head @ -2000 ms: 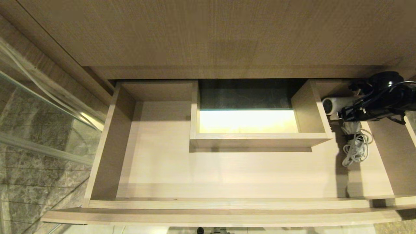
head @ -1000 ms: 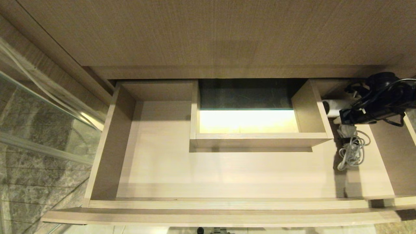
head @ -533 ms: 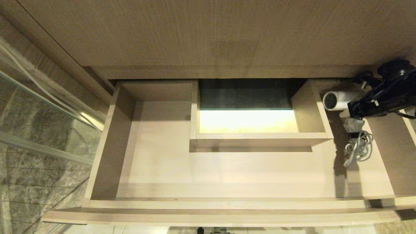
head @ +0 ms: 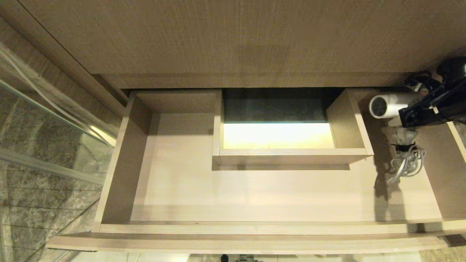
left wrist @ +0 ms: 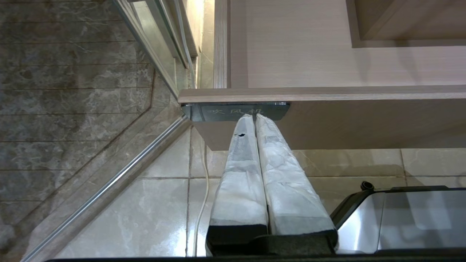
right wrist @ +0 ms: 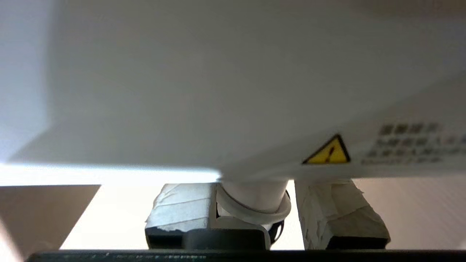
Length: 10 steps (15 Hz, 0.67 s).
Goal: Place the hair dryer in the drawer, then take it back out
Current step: Take the hairdryer out
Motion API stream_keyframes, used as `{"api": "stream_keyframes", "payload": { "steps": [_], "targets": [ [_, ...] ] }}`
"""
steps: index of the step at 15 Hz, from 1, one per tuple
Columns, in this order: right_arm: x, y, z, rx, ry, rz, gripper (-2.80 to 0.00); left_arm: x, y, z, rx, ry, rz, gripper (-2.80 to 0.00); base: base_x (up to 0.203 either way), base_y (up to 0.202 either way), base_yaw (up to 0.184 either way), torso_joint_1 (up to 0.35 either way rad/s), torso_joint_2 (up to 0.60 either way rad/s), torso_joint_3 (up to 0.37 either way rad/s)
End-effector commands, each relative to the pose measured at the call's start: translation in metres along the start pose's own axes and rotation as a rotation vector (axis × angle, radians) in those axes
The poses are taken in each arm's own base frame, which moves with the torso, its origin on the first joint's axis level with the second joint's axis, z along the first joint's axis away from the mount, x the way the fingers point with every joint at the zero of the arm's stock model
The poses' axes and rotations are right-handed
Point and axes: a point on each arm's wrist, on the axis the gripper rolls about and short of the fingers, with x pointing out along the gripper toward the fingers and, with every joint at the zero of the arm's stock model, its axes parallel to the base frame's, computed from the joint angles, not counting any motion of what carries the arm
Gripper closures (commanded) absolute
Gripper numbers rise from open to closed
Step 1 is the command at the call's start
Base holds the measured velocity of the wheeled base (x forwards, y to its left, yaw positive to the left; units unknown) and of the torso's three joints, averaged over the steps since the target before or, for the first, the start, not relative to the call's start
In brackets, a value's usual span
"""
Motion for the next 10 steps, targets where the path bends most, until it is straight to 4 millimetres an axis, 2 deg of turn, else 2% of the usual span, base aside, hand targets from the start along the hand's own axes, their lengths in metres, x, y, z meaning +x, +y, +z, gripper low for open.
{"api": "stream_keyframes", "payload": {
  "steps": [1, 7, 10],
  "targets": [
    [-0.016, 0.002, 0.006, -0.019, -0.034, -0.007, 0.0, 0.0, 0.0, 0.0, 0.0, -0.001, 0.001, 0.0, 0.0, 0.0, 0.0, 0.0, 0.0, 0.0],
    [-0.026, -0.004, 0.01, -0.023, -0.077, -0.034, 0.0, 0.0, 0.0, 0.0, 0.0, -0.001, 0.001, 0.0, 0.0, 0.0, 0.0, 0.0, 0.0, 0.0],
    [-0.04, -0.008, 0.011, -0.017, -0.089, -0.053, 0.0, 0.0, 0.0, 0.0, 0.0, -0.001, 0.001, 0.0, 0.0, 0.0, 0.0, 0.0, 0.0, 0.0]
  ]
}}
